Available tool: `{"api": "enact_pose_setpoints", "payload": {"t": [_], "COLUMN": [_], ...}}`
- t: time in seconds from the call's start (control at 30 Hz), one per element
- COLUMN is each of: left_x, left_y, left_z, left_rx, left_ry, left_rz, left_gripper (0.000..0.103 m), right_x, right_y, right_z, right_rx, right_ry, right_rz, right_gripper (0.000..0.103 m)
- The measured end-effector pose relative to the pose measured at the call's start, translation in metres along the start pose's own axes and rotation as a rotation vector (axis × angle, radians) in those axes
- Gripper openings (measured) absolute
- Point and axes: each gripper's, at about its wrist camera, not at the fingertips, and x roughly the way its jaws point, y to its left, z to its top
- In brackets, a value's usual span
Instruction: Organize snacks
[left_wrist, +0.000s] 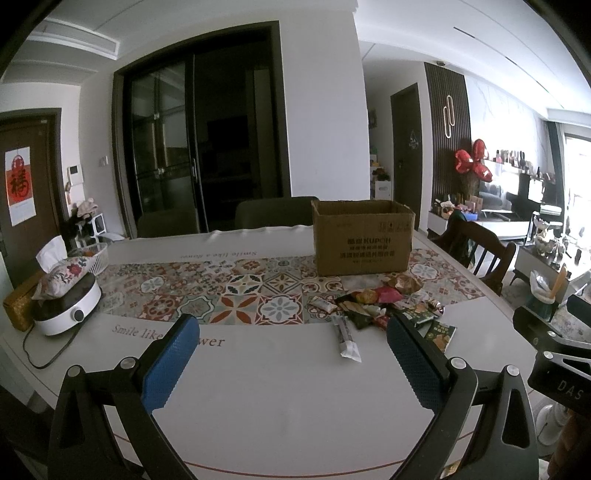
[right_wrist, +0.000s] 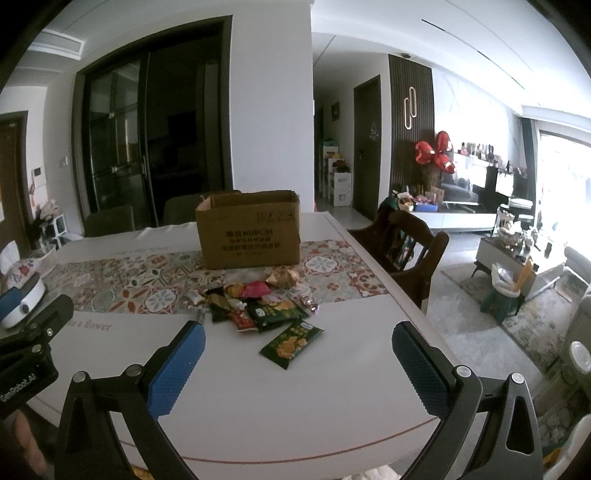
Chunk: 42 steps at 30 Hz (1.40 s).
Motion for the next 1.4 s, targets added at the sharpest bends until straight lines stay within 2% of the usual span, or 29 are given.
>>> {"api": "enact_pose_setpoints", "payload": {"t": [1.4], "left_x": [-0.0009], "left_y": [0.0001], "left_z": [-0.0012], "left_rx": [0.001], "left_ry": [-0.006], "left_rz": [0.000], "left_gripper": [0.103], "right_x": [-0.0005], "right_y": [0.0019], "right_z": [-0.0036], "right_rx": [0.001], "right_ry": [-0.008], "right_rz": [-0.001], "right_gripper": [0.102]}}
